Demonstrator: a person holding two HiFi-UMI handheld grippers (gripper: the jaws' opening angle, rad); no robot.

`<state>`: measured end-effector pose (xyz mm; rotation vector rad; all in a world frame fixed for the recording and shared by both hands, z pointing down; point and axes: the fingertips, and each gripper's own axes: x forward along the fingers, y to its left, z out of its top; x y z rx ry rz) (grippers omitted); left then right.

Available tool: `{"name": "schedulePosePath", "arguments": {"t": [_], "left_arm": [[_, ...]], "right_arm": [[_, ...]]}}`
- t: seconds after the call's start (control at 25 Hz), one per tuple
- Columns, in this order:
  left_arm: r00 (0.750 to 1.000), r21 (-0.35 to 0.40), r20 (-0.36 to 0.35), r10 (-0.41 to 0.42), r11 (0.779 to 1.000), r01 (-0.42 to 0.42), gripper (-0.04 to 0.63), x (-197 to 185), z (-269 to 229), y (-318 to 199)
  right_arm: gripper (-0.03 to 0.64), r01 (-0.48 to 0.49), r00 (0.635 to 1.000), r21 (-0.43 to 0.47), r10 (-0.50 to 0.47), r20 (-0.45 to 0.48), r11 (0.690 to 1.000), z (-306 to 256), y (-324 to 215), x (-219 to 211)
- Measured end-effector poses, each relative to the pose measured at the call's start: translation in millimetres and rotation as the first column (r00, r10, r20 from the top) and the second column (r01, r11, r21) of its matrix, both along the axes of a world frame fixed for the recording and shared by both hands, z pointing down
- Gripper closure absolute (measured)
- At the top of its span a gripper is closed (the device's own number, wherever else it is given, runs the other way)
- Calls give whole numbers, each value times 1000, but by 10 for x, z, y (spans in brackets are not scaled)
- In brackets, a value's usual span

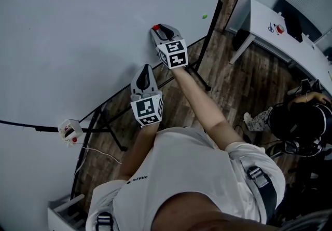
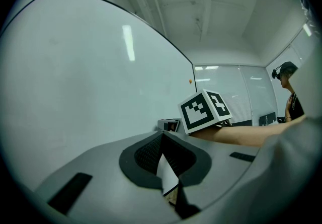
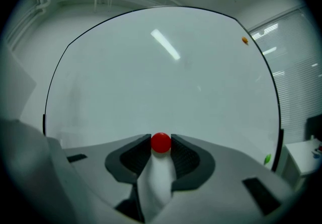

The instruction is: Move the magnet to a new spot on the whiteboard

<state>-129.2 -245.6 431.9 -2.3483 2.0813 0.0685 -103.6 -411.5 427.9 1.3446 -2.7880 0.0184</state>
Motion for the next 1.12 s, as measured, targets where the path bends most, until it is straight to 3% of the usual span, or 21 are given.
{"name": "schedulePosePath", "arguments": {"t": [1.12], "left_arm": [[1000, 11, -4, 25, 1000, -25, 594, 220, -60, 61]], "right_arm": [[488, 6, 1000, 71, -6, -4, 997, -142, 562, 305]]}}
